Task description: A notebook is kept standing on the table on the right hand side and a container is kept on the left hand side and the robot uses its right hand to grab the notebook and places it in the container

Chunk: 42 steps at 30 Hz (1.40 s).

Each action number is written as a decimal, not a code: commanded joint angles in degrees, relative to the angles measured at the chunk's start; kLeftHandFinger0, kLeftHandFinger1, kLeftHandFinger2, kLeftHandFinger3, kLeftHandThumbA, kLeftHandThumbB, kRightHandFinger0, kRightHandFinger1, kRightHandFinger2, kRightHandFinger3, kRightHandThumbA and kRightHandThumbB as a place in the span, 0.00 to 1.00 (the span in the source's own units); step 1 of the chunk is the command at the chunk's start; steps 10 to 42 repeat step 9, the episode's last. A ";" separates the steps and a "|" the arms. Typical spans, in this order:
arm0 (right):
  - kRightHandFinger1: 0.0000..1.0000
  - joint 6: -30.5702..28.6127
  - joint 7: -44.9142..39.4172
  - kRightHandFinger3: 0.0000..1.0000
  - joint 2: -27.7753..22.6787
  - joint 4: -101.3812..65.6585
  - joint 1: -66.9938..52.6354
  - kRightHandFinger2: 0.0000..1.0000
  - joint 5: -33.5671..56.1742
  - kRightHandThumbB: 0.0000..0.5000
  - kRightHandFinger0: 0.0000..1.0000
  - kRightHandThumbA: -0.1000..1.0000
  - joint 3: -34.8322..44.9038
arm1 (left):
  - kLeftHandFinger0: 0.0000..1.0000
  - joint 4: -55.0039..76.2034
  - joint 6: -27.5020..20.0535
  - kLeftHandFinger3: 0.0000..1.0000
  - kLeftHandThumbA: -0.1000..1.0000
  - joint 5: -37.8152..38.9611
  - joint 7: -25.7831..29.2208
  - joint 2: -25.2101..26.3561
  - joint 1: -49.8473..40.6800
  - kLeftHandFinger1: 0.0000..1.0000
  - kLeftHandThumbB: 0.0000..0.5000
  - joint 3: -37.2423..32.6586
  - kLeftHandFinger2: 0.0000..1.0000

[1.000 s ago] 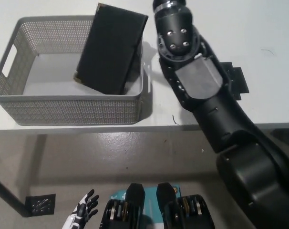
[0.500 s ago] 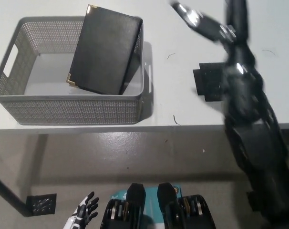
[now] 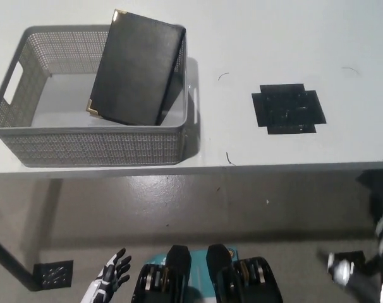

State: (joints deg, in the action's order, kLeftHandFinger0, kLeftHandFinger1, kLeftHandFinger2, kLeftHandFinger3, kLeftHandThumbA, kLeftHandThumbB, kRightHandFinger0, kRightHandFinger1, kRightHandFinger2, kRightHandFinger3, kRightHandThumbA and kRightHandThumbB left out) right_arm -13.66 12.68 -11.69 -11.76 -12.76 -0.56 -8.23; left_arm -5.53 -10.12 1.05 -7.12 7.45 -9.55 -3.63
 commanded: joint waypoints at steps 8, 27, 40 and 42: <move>1.00 -10.30 -13.21 1.00 4.07 20.76 4.92 1.00 13.58 0.92 1.00 0.98 0.60 | 1.00 2.03 -1.52 1.00 1.00 -0.36 -1.26 0.82 2.22 1.00 0.35 -0.41 1.00; 1.00 -10.70 -13.93 1.00 4.23 22.20 5.41 1.00 13.78 0.92 1.00 0.98 0.65 | 1.00 1.63 -2.12 1.00 1.00 -0.34 -1.14 0.70 2.40 1.00 0.34 -0.31 1.00; 1.00 -10.70 -13.93 1.00 4.23 22.20 5.41 1.00 13.78 0.92 1.00 0.98 0.65 | 1.00 1.63 -2.12 1.00 1.00 -0.34 -1.14 0.70 2.40 1.00 0.34 -0.31 1.00; 1.00 -10.70 -13.93 1.00 4.23 22.20 5.41 1.00 13.78 0.92 1.00 0.98 0.65 | 1.00 1.63 -2.12 1.00 1.00 -0.34 -1.14 0.70 2.40 1.00 0.34 -0.31 1.00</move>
